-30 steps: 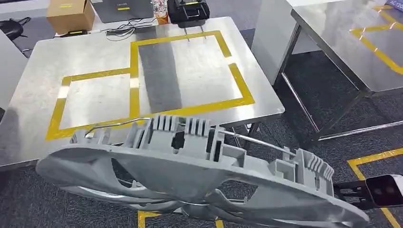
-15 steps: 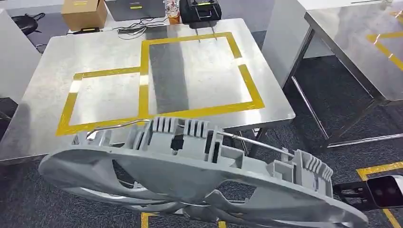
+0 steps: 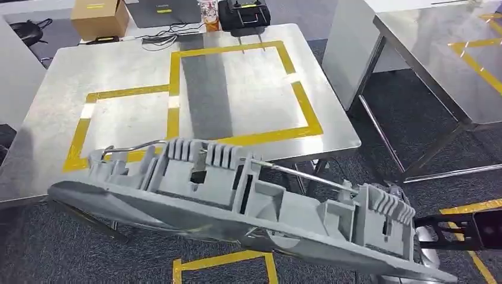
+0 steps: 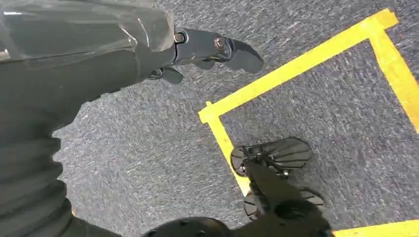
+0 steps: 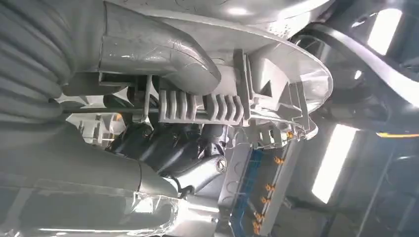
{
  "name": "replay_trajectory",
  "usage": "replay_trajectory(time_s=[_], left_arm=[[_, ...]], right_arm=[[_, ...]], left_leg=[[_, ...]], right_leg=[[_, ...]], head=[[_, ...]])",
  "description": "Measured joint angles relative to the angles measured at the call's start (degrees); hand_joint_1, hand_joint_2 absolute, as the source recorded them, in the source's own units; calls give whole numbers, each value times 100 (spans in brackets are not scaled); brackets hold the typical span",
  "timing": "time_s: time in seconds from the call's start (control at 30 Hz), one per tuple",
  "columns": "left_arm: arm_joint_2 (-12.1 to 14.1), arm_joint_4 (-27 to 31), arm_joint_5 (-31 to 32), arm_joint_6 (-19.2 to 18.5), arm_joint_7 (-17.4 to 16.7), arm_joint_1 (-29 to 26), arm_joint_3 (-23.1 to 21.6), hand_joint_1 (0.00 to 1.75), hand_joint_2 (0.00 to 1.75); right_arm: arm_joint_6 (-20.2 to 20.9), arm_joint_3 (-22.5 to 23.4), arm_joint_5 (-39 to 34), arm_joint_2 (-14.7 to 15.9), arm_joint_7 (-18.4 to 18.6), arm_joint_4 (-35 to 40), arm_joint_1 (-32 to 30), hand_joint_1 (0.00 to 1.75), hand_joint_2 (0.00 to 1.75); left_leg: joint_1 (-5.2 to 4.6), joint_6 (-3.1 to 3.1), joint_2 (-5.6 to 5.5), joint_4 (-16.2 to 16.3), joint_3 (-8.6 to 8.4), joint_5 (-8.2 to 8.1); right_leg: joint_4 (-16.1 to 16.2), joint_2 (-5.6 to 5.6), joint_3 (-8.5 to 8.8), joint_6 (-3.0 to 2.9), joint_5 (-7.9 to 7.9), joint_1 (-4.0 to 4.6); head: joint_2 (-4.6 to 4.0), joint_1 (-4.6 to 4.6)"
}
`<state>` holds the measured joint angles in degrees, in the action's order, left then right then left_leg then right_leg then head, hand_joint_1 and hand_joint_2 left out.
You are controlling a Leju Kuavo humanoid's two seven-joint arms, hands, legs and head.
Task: Take the parts from the cabinet and place them on the table.
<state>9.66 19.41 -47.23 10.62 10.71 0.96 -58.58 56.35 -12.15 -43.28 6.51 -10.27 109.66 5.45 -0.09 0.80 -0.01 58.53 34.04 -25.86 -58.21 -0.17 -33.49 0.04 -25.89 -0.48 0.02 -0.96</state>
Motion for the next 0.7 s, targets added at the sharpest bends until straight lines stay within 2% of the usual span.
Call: replay_trajectory(time_s=[0.07, 0.1, 0.13, 0.17, 0.2, 0.23, 0.27, 0.3, 0.33, 0.4, 0.43, 0.47, 0.5, 0.57, 0.6, 0.63, 0.67, 0.7], left_arm=[[7, 0, -7, 0, 4, -28, 9, 0, 175], [4, 0, -7, 0, 7, -30, 11, 0, 175], [-7, 0, -7, 0, 13, -32, 15, 0, 175], [-7, 0, -7, 2, 22, -27, 20, 0, 175], [-9, 0, -7, 2, 22, -29, 28, 0, 175], [-15, 0, -7, 2, 24, -33, 33, 0, 175], [-15, 0, -7, 2, 24, -33, 33, 0, 175], [-20, 0, -7, 2, 24, -33, 35, 0, 175], [-24, 0, -7, 2, 26, -33, 35, 0, 175], [-39, 0, -2, 2, 26, -31, 41, 0, 175], [-42, 0, 11, 2, 28, -31, 44, 0, 175], [-42, 0, 31, 2, 31, -28, 44, 0, 175], [-37, 0, 48, 2, 39, -30, 46, 0, 175], [-39, 0, 66, 4, 46, -30, 46, 0, 175], [-28, 0, 76, 4, 48, -26, 48, 0, 175], [-37, 0, 79, 7, 50, -28, 50, 0, 175], [-35, 0, 79, 15, 55, -22, 50, 0, 175], [-26, 0, 79, 17, 55, -22, 55, 0, 175]], right_arm=[[0, -11, 28, 6, -22, 0, 44, 166, 175], [0, -13, 48, 15, -48, 2, 67, 166, 175], [0, -15, 79, 33, -64, 0, 77, 166, 175], [0, -15, 105, 46, -92, 0, 105, 166, 175], [-2, -18, 122, 55, -118, 0, 110, 166, 175], [-2, -22, 136, 61, -131, -2, 105, 166, 175], [-4, -31, 149, 70, -138, -4, 104, 166, 175], [-7, -37, 155, 77, -142, -4, 105, 166, 175], [-13, -39, 164, 85, -147, -4, 106, 166, 175], [-39, -44, 184, 103, -153, -2, 112, 166, 175], [-44, -44, 192, 107, -158, -4, 126, 166, 175], [-46, -46, 203, 109, -166, -2, 133, 166, 175], [-46, -48, 212, 111, -179, 2, 134, 166, 175], [-46, -48, 241, 127, -203, 2, 134, 166, 175], [-46, -50, 258, 131, -221, 2, 140, 166, 175], [-46, -48, 267, 138, -232, 4, 142, 166, 175], [-46, -50, 267, 138, -241, 4, 144, 166, 175], [-46, -52, 269, 138, -247, 4, 144, 166, 175]], left_leg=[[-18, 53, -11, -25, 4, 15], [54, 103, -14, -142, -92, 86], [35, 125, -15, -176, -118, 102], [42, 152, -14, -177, -117, 117], [41, 152, -16, -177, -111, 117], [36, 155, -19, -175, -106, 114], [36, 155, -27, -173, -102, 113], [36, 152, -37, -172, -106, 111], [39, 147, -47, -169, -113, 103], [52, 106, -75, -143, -131, 76], [48, 68, -79, -110, -118, 50], [8, 21, -86, -65, -86, 7], [11, 5, -86, -66, -81, 10], [40, -46, -85, -92, -95, 14], [47, -81, -82, -76, -87, -24], [58, -115, -68, 37, -47, -89], [69, -145, -56, 358, 101, -250], [82, -169, -43, 806, 338, -447]], right_leg=[[35, -12, 17, 64, 15, -13], [5, -12, -22, 92, -11, 3], [-133, -3, -69, 86, -93, -6], [-494, 4, -240, 52, -275, -14], [-979, 4, -472, 37, -464, -20], [-1469, 5, -720, 41, -627, -25], [-1787, 5, -892, 70, -690, -30], [-1784, 4, -919, 111, -645, -43], [-1529, 4, -809, 169, -504, -57], [-493, 3, -325, 281, -76, -92], [-8, 2, -106, 276, 54, -105], [17, 20, -62, 193, 56, -70], [14, 16, -79, 138, 73, -71], [16, 17, -83, 64, 64, -32], [37, 18, -45, 18, 75, -98], [42, 16, -23, -9, 57, -101], [42, 13, 1, -50, 31, -103], [42, 12, 10, -69, 18, -96]], head=[[2, 2], [2, 0], [0, 18], [2, 22], [0, 29], [0, 31], [2, 31], [0, 31], [0, 33], [0, 31], [0, 37], [0, 35], [2, 24], [0, 33], [2, 37], [0, 24], [2, -15], [0, -4]])
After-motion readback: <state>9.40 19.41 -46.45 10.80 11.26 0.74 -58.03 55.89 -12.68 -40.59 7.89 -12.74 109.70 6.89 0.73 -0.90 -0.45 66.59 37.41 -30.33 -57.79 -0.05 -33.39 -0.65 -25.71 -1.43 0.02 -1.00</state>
